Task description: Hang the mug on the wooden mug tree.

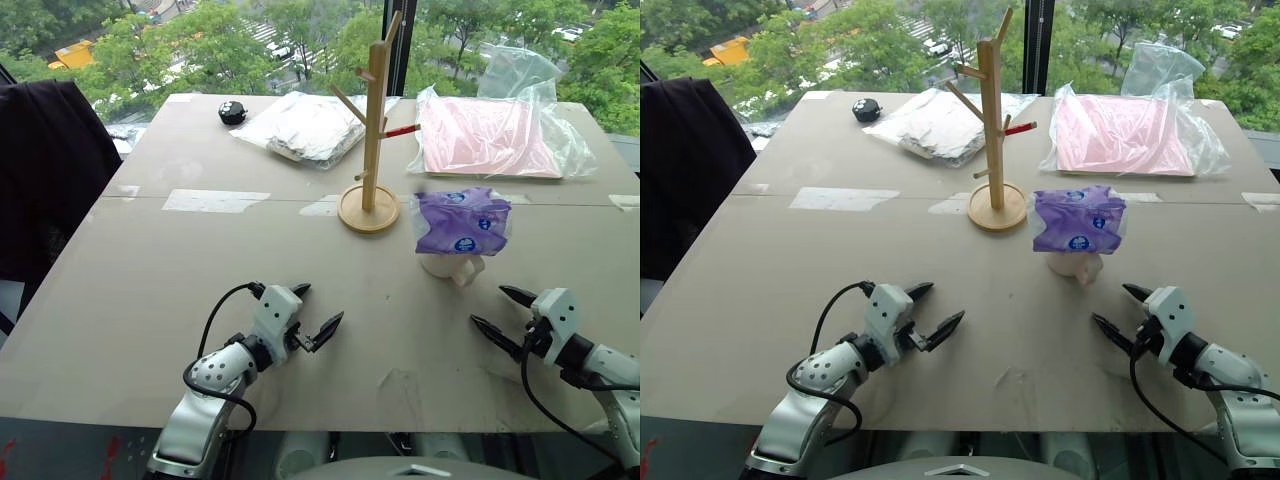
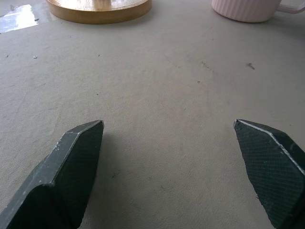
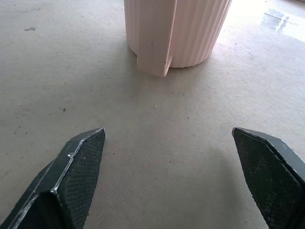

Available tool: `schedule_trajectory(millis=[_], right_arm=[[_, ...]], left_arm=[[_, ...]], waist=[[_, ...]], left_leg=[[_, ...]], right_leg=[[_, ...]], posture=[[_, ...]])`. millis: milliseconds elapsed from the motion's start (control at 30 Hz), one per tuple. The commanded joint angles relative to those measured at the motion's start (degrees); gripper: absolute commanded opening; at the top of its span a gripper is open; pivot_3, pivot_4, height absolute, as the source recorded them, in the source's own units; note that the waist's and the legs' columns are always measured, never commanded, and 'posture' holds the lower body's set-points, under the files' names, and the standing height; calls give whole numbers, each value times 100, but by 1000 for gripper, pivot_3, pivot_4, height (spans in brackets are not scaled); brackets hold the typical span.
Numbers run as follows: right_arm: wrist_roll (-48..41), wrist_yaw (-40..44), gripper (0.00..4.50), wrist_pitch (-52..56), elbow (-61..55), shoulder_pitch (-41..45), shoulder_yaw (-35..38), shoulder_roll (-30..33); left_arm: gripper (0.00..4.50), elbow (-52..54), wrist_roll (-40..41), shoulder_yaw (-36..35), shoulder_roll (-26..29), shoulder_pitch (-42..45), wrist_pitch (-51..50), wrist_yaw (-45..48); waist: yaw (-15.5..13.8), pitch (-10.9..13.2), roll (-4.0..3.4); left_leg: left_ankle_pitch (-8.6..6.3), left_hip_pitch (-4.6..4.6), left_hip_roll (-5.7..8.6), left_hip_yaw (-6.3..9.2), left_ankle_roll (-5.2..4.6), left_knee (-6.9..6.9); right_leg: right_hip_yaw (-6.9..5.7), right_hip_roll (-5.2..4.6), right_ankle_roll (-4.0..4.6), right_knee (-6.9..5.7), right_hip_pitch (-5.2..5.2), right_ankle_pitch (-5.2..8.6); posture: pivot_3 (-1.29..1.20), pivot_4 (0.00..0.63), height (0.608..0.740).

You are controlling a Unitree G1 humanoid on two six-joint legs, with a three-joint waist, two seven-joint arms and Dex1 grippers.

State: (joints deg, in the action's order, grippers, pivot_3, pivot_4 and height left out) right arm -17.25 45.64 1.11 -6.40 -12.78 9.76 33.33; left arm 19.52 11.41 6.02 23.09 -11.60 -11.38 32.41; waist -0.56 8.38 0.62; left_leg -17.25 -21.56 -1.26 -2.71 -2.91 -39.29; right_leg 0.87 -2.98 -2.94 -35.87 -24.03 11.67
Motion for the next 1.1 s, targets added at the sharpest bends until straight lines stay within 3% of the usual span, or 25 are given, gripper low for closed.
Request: schedule_trajectory(millis=[33, 600, 700, 867, 1000, 1100], right_arm=[[21, 28, 4306, -65, 99, 91, 54, 70], [25, 168, 4306, -403, 444, 162, 388, 312], [-110, 288, 4306, -398, 442, 175, 685, 610], [-835, 718, 4306, 361, 147, 627, 1678, 1671], [-2201, 962, 4306, 2002, -603, 1399, 2062, 2538], [-2618, 939, 4306, 2606, -1045, 1987, 1883, 2877]], left_arm=[[4500, 3, -2, 36, 13, -101, -52, 14], [4500, 6, 92, -5, 64, 58, -98, 171], [4500, 50, 98, -9, 105, 141, -90, 255], [4500, 432, 602, -156, 317, 581, -293, 726], [4500, 823, 1654, -536, 552, 1070, -736, 1222], [4500, 1012, 2207, -741, 685, 1320, -1045, 1393]], waist=[[0, 0, 0], [-13, 0, 1], [-18, 1, 2], [-17, 18, -26], [25, 30, -9], [27, 31, -1]], left_leg=[[0, 0, 0, 0, 0, 0], [0, -1, 1, -1, 0, 0], [0, -3, 4, -3, 0, -1], [1, -9, 7, -4, -1, -4], [0, -8, -1, 1, -1, -4], [0, -9, -7, 15, 0, 1]], right_leg=[[0, 0, 0, 0, 0, 0], [0, -1, 0, 1, 0, 0], [2, -3, 0, 3, 0, 0], [5, -2, 0, 0, -5, -1], [3, 10, 0, -1, -6, -1], [-5, 21, 3, -1, -7, -1]], posture=[[0, 150, 740], [0, 150, 740], [0, 150, 740], [0, 150, 740], [0, 150, 740], [0, 150, 740]])
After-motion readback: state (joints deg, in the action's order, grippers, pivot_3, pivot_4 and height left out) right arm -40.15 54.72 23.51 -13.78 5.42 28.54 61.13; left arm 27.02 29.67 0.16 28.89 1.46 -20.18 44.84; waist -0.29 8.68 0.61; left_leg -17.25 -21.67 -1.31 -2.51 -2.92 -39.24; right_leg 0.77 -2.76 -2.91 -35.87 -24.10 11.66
